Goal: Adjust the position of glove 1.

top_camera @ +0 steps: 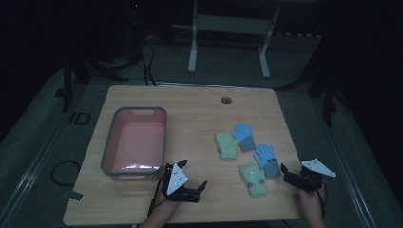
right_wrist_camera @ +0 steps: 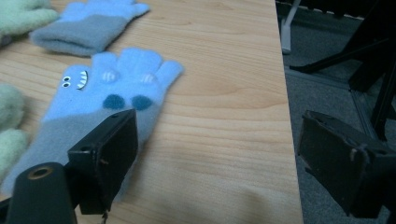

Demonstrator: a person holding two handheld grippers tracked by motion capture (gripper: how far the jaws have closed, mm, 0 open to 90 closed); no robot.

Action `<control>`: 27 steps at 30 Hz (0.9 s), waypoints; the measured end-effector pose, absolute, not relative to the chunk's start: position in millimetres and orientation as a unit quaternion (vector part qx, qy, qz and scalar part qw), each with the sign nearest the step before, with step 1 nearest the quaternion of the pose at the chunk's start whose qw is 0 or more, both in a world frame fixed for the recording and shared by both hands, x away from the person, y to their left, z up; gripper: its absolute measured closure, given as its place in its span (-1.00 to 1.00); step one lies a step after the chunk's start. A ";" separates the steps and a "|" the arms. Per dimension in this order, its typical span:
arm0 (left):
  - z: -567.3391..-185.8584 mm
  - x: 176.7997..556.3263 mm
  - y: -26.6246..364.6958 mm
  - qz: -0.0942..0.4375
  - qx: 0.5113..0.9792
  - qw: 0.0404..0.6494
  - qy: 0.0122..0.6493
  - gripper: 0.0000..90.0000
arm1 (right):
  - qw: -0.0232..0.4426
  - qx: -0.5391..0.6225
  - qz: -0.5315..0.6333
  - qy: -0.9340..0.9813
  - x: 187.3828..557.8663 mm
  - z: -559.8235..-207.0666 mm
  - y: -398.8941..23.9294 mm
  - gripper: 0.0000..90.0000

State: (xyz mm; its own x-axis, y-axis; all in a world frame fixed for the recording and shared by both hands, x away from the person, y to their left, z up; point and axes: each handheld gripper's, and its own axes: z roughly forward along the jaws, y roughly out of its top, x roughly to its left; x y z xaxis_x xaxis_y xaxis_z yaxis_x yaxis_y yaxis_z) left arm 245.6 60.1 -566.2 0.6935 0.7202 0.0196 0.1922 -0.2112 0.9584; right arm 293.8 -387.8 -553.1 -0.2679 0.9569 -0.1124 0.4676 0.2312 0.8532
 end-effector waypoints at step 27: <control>-566.0 246.0 59.9 0.240 0.742 0.545 0.308 -0.98 | 0.277 0.538 0.319 0.730 303.6 -551.5 -380.9 -0.72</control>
